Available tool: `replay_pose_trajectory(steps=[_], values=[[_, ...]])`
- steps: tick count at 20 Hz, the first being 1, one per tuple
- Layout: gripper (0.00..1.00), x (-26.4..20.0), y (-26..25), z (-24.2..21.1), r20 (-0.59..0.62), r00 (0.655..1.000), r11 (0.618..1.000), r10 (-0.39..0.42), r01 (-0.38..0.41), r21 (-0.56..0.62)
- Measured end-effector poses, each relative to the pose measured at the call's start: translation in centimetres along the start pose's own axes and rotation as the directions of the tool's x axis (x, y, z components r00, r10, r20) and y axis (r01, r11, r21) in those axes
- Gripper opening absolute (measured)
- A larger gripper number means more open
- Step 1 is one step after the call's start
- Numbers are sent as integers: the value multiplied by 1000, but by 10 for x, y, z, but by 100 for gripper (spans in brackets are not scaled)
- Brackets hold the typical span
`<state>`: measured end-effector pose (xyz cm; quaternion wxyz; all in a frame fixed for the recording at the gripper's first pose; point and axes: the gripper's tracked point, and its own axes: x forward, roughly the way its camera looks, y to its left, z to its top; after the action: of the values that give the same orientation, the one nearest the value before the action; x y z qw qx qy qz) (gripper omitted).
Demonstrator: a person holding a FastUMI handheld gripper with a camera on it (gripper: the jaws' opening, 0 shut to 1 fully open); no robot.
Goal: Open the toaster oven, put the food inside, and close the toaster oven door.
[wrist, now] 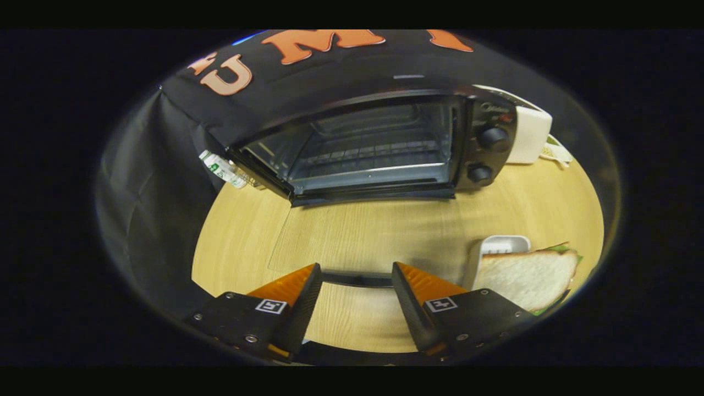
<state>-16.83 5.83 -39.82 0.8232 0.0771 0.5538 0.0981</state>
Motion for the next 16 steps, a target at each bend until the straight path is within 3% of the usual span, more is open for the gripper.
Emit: replay_pose_trajectory(steps=[4, 9, 12, 16], values=[[93, -37, -39, 30, 95, 994, 998, -55, 54, 13], [96, -85, -108, 52, 163, 974, 988, -156, 150, 47], [98, -95, -153, 40, 146, 963, 973, -226, 216, 79], [98, -83, -184, 6, 66, 969, 964, -238, 228, 139]])
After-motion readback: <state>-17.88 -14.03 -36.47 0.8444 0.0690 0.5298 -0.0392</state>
